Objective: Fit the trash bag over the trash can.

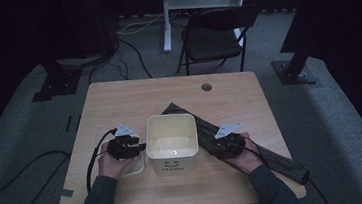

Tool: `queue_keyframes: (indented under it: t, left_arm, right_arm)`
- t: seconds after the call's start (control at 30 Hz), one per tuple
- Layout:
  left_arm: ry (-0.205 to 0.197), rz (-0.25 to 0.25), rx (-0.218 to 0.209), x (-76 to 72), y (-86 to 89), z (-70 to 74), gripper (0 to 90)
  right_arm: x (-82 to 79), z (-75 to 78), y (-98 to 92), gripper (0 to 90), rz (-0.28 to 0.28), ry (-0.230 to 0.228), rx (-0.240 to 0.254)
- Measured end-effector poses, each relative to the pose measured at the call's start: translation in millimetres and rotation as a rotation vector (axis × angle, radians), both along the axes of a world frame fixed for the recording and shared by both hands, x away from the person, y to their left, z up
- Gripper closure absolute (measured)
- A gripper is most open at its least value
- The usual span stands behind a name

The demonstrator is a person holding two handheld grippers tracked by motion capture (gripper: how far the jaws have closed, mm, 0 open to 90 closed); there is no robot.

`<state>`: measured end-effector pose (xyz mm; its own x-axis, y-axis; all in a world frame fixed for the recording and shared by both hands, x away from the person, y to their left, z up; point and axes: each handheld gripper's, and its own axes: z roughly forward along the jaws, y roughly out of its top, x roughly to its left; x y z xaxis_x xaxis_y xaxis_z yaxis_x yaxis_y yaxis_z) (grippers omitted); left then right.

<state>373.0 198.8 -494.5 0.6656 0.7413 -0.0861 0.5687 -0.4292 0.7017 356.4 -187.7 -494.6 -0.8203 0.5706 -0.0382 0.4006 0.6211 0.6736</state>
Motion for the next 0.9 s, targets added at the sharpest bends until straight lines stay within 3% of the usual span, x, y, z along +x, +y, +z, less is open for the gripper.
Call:
queue_keyframes:
  t: [0.17,0.27,0.43,0.6,0.9]
  left_arm:
    - [0.0,-0.005,-0.001,-0.2,-2.1,-0.1,56.1]
    - [0.001,-0.01,-0.002,-0.1,-3.3,-0.6,56.1]
    - [-0.001,-0.018,0.001,-0.3,-4.9,-0.7,56.0]
    - [-0.001,-0.02,0.001,-0.2,-5.1,-0.9,56.0]
    - [0.003,-0.019,-0.025,0.9,-2.0,0.3,56.0]
  right_arm:
    - [3.3,-2.6,2.6,46.3,-0.011,0.003,-0.007]
    - [6.0,-6.8,5.5,45.0,-0.011,0.031,-0.022]
    - [9.5,-12.6,12.6,43.3,-0.02,0.019,-0.05]
    - [14.1,-13.1,19.3,43.4,-0.037,-0.003,-0.044]
    - [27.7,-20.5,25.4,41.9,-0.075,0.013,-0.052]
